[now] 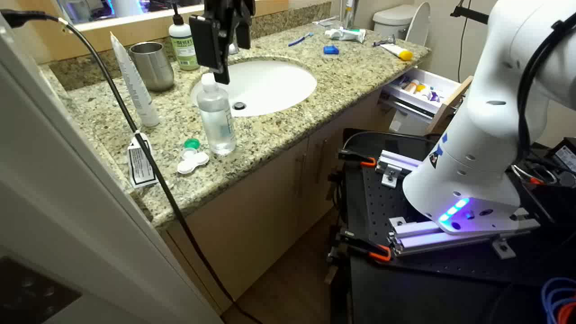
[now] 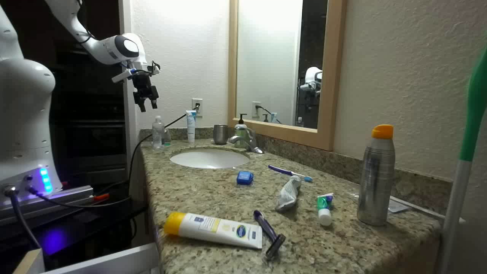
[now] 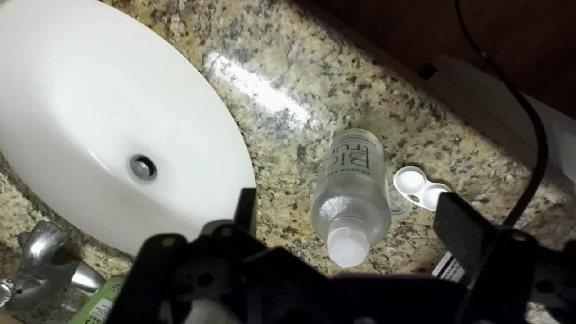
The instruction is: Open the faucet
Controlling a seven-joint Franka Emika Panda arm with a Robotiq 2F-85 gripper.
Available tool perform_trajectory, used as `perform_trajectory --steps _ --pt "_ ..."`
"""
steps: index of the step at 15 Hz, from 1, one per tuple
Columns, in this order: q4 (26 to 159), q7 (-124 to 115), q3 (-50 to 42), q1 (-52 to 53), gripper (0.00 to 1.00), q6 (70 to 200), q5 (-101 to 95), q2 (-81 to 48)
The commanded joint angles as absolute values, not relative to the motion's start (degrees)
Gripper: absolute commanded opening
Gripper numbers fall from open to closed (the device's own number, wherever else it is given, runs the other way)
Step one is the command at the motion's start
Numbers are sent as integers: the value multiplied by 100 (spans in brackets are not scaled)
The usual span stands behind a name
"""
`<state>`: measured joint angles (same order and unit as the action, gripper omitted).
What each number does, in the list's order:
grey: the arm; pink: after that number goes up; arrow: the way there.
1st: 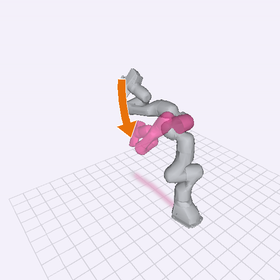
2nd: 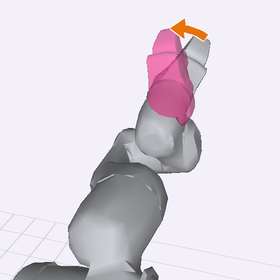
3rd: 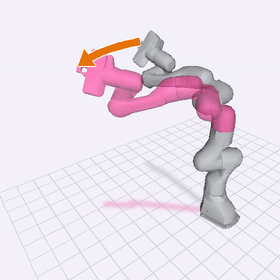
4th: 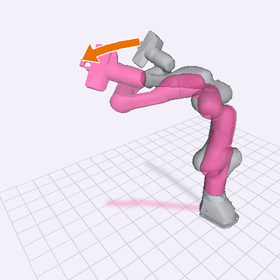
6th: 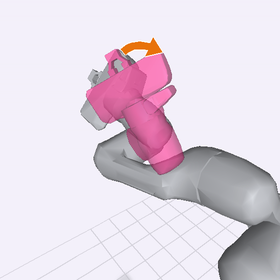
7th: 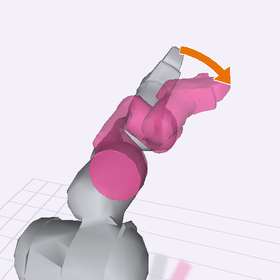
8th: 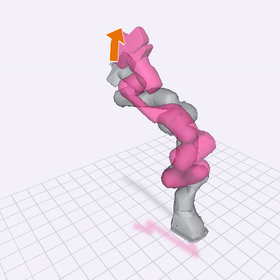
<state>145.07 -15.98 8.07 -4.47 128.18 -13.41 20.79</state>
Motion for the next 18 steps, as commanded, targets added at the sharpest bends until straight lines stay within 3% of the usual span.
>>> perform_trajectory --steps 1,5,12,18 --pt "14497 -1623 724 -359 100 12797 -1374 2076" --pt "13968 -2362 695 -594 100 13216 -1379 1580" --pt "11887 -2592 -305 -1123 100 13812 -1160 609" --pt "10592 -4274 -1174 -1461 100 15089 -3309 -1190"
